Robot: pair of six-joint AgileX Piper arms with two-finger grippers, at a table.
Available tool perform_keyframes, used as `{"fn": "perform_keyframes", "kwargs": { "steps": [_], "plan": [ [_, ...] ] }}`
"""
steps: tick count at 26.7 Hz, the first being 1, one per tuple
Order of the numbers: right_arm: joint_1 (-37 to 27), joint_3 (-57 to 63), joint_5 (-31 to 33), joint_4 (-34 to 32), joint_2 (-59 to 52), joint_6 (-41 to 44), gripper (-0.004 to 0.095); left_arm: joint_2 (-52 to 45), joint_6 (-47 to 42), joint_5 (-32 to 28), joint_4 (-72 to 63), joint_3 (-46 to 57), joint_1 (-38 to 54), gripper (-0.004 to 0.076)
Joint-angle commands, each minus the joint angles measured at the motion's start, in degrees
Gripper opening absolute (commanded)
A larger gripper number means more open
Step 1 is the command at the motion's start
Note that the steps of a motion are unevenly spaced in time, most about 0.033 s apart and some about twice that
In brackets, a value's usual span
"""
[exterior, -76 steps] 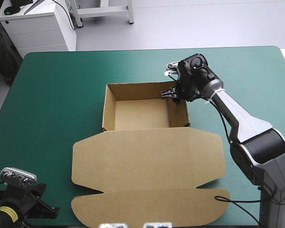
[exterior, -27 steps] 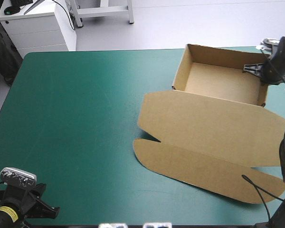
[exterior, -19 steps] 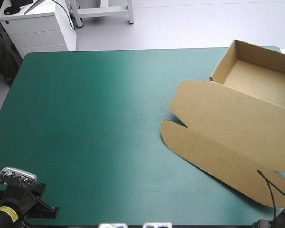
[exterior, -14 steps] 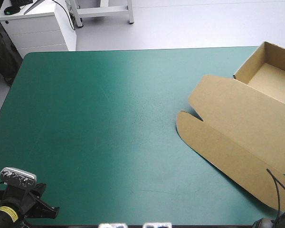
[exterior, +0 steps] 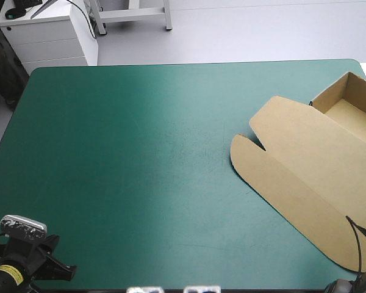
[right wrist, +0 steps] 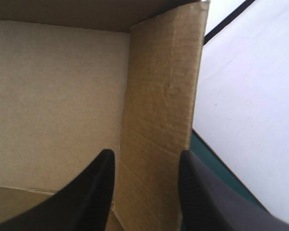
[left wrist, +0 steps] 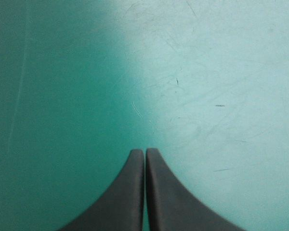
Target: Fold the box
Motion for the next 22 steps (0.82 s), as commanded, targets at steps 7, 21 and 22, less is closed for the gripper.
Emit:
{"fn": "perform_keyframes", "kwargs": {
  "steps": [7,21,22],
  "plan": [
    [-0.3,-1.68,0.08,0.93,-7.81,-1.21,0.0427,0.7,-0.48,-3.11,0.25,-1.32,-0.25,-0.0008],
    [-0.29,-1.68,0.08,17.23,-26.68,-7.55,0.0179,0.62,0.08,-6.44,1.47,1.65,-0.25,-0.0008],
    [-0.29,-1.59,0.08,18.77,-27.91,-8.17,0.0127,0.62,0.08,-6.44,1.56,1.65,-0.25,-0.0008]
  ]
}}
